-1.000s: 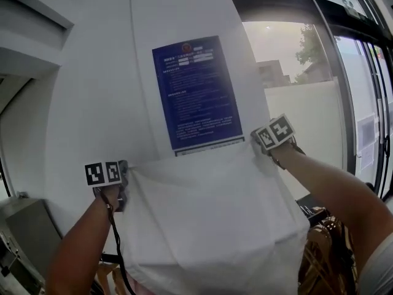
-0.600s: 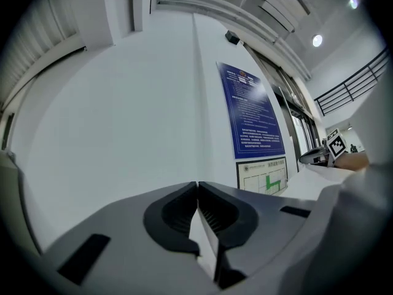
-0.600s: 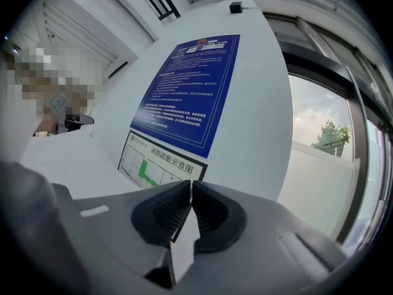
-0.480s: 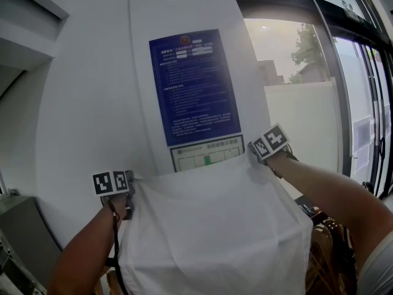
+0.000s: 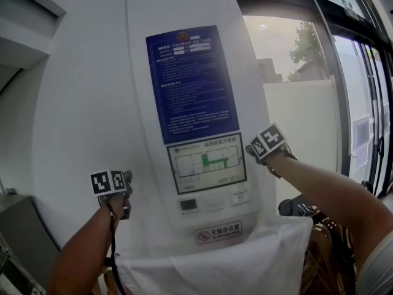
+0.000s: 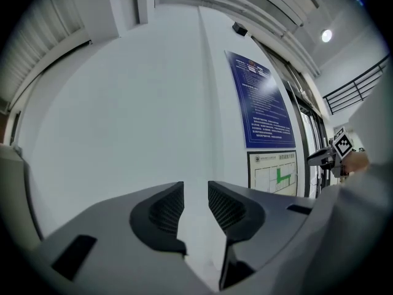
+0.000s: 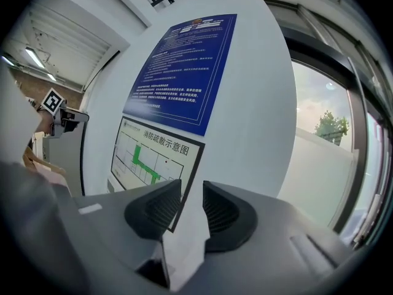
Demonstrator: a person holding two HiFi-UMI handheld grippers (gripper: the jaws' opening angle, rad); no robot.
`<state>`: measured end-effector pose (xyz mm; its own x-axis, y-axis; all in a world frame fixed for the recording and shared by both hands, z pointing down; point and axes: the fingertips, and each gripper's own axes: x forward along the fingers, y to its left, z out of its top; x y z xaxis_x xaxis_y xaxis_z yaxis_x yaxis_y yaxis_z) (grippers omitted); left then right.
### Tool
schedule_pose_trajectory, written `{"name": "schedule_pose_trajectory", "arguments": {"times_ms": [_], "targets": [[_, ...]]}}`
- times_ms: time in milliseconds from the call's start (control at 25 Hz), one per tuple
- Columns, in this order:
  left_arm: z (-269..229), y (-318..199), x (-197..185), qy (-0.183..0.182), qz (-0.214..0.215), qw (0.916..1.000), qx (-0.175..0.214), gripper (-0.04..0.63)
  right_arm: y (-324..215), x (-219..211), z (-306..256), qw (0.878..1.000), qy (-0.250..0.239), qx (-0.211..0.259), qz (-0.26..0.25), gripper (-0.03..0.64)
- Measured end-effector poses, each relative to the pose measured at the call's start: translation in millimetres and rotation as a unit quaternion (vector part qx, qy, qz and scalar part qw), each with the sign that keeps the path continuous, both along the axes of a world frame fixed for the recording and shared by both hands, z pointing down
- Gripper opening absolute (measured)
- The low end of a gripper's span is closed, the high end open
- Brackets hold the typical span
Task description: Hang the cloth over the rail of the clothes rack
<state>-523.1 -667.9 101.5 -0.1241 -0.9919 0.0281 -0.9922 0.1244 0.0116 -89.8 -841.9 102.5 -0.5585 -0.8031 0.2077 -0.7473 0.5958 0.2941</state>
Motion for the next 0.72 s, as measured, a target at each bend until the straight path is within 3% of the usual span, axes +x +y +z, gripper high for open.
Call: {"name": "schedule_pose_trajectory", "arguments": {"times_ms": [200, 440, 560, 720], "targets": [[-8, 9, 7, -0.007, 0.002, 0.9999, 0.007, 0.110, 11, -3, -4, 1.000, -0.003, 0.002, -0.013, 0.110], [-45, 51, 36, -0.025, 0.014, 0.9986, 0.044, 0.107, 50, -5, -37, 0.998, -0.021, 0.029, -0.051, 0.106], [-59, 88, 53, -0.029, 0.010, 0.9974, 0.066, 0.009, 84, -11, -48, 0.996, -0.022, 0.042, -0.082, 0.004], [-65, 142, 76, -0.025, 0.008, 0.9961, 0.084, 0.006, 137, -18, -47, 0.991, -0.022, 0.043, -0.127, 0.002]]}}
